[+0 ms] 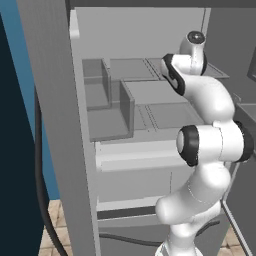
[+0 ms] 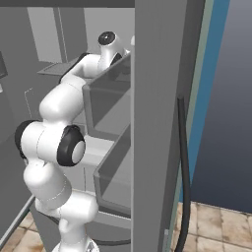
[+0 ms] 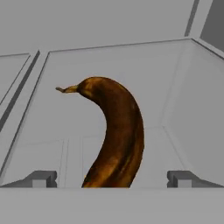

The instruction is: Pick up both bananas from the fridge and place them inside the tupperware on the counter.

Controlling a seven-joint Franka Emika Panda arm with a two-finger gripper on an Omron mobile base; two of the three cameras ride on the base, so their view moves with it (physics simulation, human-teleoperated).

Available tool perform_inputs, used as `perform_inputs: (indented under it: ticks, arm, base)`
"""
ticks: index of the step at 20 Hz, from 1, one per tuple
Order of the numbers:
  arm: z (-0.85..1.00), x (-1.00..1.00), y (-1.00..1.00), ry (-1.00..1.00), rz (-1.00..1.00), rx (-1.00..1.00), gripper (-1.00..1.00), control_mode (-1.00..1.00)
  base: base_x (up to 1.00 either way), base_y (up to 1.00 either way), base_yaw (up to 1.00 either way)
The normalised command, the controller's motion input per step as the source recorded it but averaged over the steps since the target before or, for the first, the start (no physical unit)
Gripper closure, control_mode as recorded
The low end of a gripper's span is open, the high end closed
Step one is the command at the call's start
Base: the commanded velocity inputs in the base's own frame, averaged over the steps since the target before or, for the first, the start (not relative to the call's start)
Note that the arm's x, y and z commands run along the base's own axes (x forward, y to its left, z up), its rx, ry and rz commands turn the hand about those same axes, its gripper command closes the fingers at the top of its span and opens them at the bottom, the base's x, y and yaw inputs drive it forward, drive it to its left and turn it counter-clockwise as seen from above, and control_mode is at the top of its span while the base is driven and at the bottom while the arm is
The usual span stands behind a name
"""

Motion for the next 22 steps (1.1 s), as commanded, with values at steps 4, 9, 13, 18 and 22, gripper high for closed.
perform_inputs:
  ticks: [4,9,13,18,22]
  arm:
    - [-0.15,0.48,-0.10,0.00,0.00,0.00,-1.00,-1.00]
    - [-0.09,0.50,-0.08,0.00,0.00,0.00,-1.00,-1.00]
    - [-0.12,0.39,-0.04,0.01,0.00,0.00,-1.00,-1.00]
    - [-0.31,0.15,-0.01,0.10,0.00,0.00,1.00,-1.00]
    - [-0.31,0.05,0.00,0.14,0.00,0.00,1.00,-1.00]
  base:
    - [0.00,0.00,0.00]
    - [0.00,0.00,0.00]
    - [0.00,0.00,0.00]
    - [0.00,0.00,0.00]
    - [0.00,0.00,0.00]
